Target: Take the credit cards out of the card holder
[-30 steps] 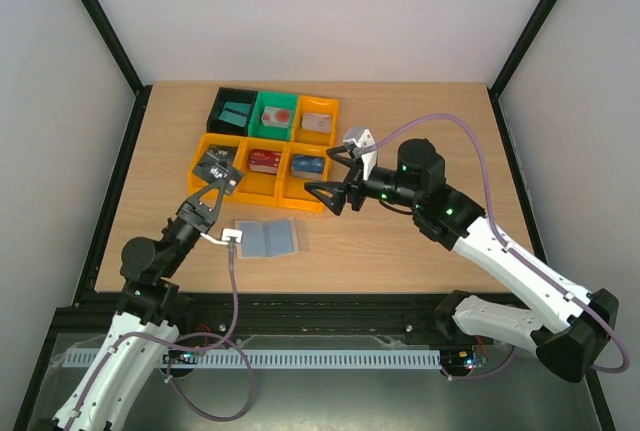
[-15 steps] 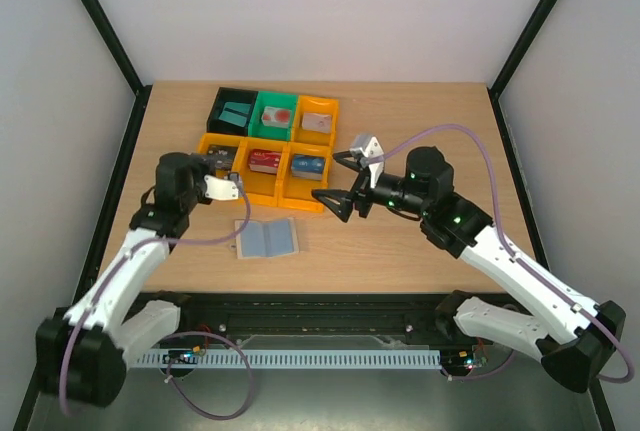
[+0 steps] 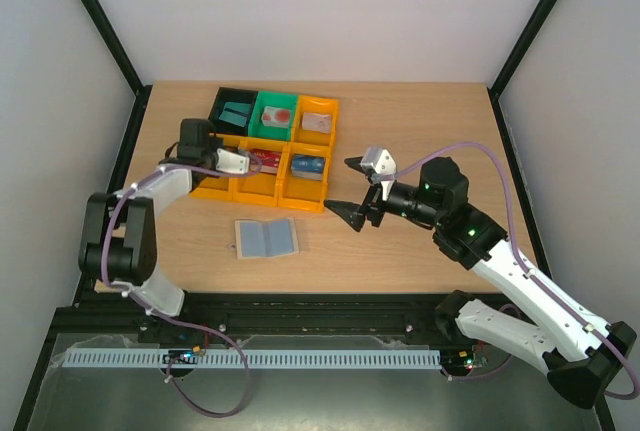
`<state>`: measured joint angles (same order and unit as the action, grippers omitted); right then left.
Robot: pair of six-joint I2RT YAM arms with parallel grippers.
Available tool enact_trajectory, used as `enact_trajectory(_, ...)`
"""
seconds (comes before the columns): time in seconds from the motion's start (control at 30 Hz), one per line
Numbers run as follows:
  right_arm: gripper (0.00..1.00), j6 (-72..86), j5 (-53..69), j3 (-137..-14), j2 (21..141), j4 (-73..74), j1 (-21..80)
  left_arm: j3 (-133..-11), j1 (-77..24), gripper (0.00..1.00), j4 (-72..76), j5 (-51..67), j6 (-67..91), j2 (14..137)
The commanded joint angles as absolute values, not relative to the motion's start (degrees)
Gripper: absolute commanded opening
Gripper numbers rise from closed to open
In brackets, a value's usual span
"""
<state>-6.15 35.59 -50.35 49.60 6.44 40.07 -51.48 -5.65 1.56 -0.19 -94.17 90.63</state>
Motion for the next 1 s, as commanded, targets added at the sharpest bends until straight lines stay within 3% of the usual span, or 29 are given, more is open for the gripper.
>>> enact_trajectory(0.0,0.99,-8.4,34.6,-50.5,48.8,8.2,39.7,-57.2,-5.0,0.02,3.1,-0.2,-93.1,96.4)
enact_trajectory(0.5,0.99,-10.2,35.1,-51.0,49.0,9.6,39.4,-57.8,-3.7,0.02,7.9,-4.6,-90.8,103.3)
enact_trajectory(0.53,0.99,-10.2,35.1,-51.0,48.8,9.6,39.4,-57.6,-3.7,0.06,8.9,-4.9,-90.7,103.6)
enact_trajectory(0.63,0.99,-10.3,35.0,-51.3,48.7,9.9,39.4,-57.4,-3.9,0.37,9.4,-5.1,-90.3,103.4)
enact_trajectory(0.73,0.99,-10.3,35.5,-51.5,48.2,10.4,39.4,-58.0,-3.9,0.57,4.7,-3.7,-90.4,101.5)
enact_trajectory(0.97,0.99,-10.9,36.9,-52.0,49.0,10.7,39.4,-63.5,-3.3,0.86,-8.5,-0.6,-87.4,99.1)
